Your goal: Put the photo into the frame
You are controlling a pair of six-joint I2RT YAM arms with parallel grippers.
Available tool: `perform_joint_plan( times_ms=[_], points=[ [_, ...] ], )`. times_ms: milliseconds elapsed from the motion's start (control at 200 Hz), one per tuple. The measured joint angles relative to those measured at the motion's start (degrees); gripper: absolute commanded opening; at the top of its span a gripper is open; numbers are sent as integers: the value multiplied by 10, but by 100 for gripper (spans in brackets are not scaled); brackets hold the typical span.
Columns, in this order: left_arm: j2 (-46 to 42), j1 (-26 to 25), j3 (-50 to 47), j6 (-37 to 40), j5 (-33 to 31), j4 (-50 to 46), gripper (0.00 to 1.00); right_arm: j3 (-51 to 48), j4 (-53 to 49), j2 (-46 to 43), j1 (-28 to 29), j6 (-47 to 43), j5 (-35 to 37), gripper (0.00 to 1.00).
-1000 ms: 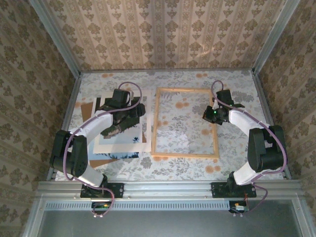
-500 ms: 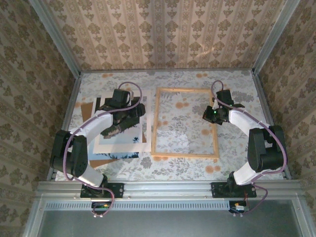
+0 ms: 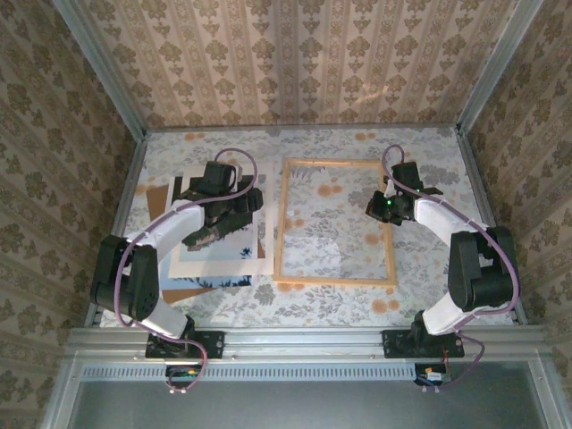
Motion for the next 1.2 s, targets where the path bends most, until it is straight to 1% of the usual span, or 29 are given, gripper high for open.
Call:
perform_joint_plan(
  times_ms=[225, 370, 665, 870, 1200],
  points=[
    [0, 0, 0, 2, 0, 0, 83, 6, 7, 9, 0, 0, -5, 9],
    [0, 0, 0, 3, 0, 0, 83, 11, 7, 14, 0, 0, -6, 17],
    [0, 0, 0, 4, -2, 0, 83, 21, 8, 23, 0, -6, -5, 39],
    [0, 0, 0, 4, -2, 0, 83, 24, 6, 38, 0, -10, 10, 50],
    [0, 0, 0, 6, -2, 0, 83, 30, 4, 54, 0, -11, 35, 56]
  ],
)
